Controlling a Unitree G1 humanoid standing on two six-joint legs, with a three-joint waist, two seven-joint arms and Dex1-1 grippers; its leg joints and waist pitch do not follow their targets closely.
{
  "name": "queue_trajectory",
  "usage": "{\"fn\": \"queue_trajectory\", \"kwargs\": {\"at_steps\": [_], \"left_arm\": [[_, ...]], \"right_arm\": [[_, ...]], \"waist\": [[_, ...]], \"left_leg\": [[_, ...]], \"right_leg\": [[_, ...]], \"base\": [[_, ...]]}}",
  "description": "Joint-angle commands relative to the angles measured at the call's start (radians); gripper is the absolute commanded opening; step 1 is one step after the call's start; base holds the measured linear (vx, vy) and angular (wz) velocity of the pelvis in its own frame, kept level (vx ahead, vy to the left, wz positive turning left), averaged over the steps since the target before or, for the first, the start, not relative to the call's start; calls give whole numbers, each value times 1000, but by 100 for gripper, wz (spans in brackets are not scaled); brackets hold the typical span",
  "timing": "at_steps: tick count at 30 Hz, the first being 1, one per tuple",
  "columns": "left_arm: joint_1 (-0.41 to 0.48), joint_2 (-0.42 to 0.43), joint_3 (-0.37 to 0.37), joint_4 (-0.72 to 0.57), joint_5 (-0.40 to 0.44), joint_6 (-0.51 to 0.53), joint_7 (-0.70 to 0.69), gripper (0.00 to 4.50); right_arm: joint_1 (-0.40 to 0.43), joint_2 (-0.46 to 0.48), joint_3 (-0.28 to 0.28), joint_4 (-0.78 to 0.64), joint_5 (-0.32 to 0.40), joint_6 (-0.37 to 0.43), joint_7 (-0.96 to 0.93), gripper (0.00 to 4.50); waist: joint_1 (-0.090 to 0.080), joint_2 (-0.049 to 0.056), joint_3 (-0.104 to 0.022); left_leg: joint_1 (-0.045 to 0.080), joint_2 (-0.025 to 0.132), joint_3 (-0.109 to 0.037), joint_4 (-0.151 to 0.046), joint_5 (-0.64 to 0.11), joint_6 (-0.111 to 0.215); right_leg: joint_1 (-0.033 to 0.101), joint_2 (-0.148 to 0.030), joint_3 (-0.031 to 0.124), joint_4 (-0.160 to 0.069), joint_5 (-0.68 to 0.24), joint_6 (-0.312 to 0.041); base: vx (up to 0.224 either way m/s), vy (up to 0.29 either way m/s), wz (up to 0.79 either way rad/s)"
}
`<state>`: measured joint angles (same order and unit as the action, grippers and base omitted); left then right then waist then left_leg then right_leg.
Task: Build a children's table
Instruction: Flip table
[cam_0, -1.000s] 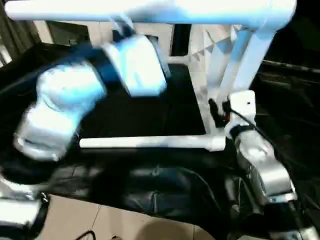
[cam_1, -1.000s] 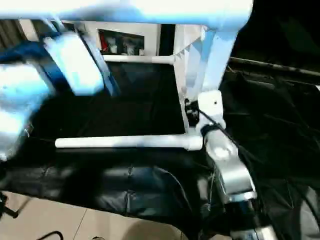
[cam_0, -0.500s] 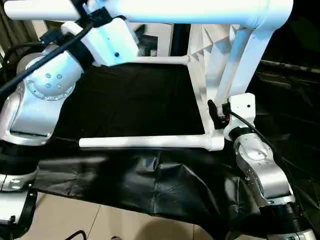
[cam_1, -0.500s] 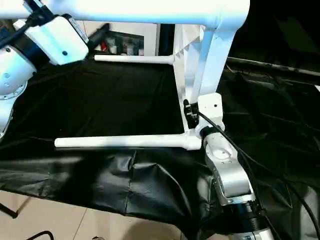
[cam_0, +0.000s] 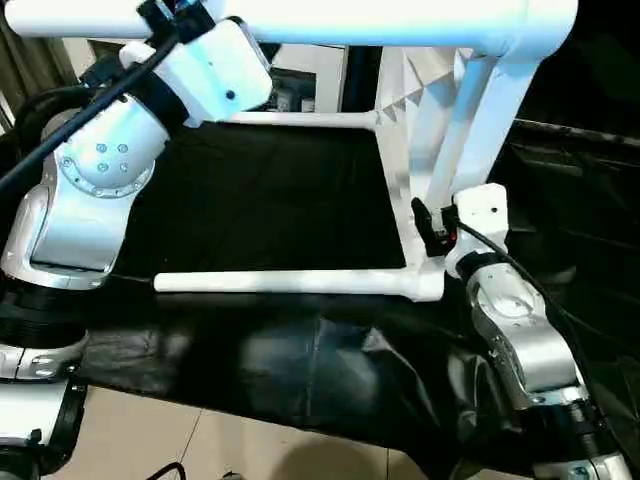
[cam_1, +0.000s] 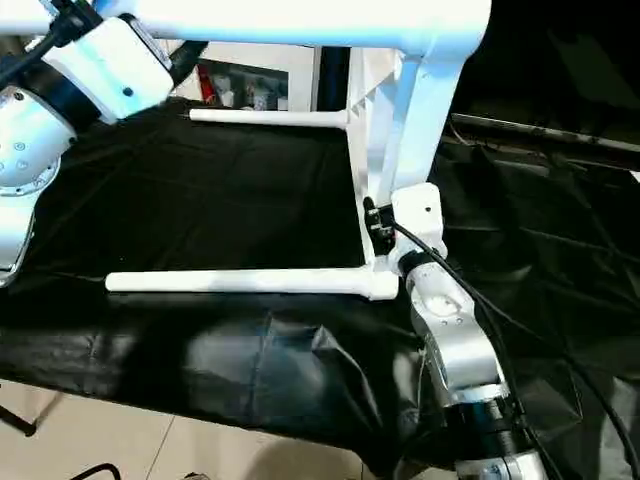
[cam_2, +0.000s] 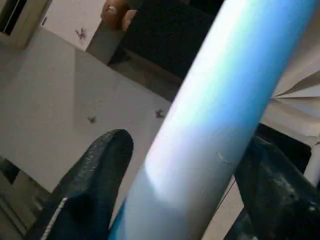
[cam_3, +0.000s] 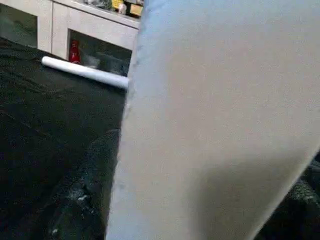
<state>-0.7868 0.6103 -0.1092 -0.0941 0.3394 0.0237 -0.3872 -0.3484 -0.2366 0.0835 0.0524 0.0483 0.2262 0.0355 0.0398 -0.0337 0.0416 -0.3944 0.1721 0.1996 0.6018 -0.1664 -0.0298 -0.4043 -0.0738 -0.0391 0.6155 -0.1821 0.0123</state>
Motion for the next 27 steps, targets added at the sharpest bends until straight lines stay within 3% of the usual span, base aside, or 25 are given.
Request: {"fn": "queue_trajectory", "kwargs": {"at_steps": [1, 4, 12, 13, 16, 21, 27], "left_arm": [[2, -5, 14, -13, -4, 16, -5, 323], [5, -19, 23, -23, -33, 43, -20, 292], [7, -53, 29, -45, -83, 166, -64, 276], [0, -65, 45, -40, -90, 211, -59, 271], [-5, -74, 57, -36, -90, 238, -50, 270], [-18, -103, 94, -31, -108, 338, -52, 270], [-38, -139, 150, -43, -122, 446, -25, 270]], "right_arm": [[-20, 2, -7, 4, 0, -21, 16, 286], [-25, 2, -12, 7, -5, -28, 15, 286], [-21, -6, -11, 10, -10, -61, 47, 286], [-27, -13, -8, 2, -6, -93, 70, 286], [-32, -19, -7, -4, -1, -125, 89, 286], [-35, -48, 1, -46, 2, -232, 159, 286], [-39, -57, -15, -97, -4, -317, 168, 286]], "waist": [[7, 6, -56], [8, 9, -56], [14, 10, -53], [15, 19, -53], [18, 13, -53], [27, 18, -55], [29, 24, -54]], "left_leg": [[30, 49, -34, -78, -302, -73], [31, 50, -34, -78, -299, -71], [31, 48, -31, -76, -291, -60], [31, 48, -32, -76, -294, -60], [30, 47, -31, -75, -294, -51], [24, 46, -28, -70, -230, -18], [26, 46, -27, -68, -225, 0]], "right_leg": [[29, -59, 39, -67, -216, -143], [29, -59, 39, -65, -209, -143], [29, -59, 39, -68, -220, -151], [29, -60, 40, -69, -228, -149], [30, -61, 39, -71, -245, -147], [36, -63, 38, -68, -218, -156], [34, -61, 37, -71, -232, -158]], "base": [[0, 0, 0], [0, 0, 0], [0, 0, 0], [0, 0, 0], [0, 0, 0], [0, 0, 0], [0, 0, 0]]}}
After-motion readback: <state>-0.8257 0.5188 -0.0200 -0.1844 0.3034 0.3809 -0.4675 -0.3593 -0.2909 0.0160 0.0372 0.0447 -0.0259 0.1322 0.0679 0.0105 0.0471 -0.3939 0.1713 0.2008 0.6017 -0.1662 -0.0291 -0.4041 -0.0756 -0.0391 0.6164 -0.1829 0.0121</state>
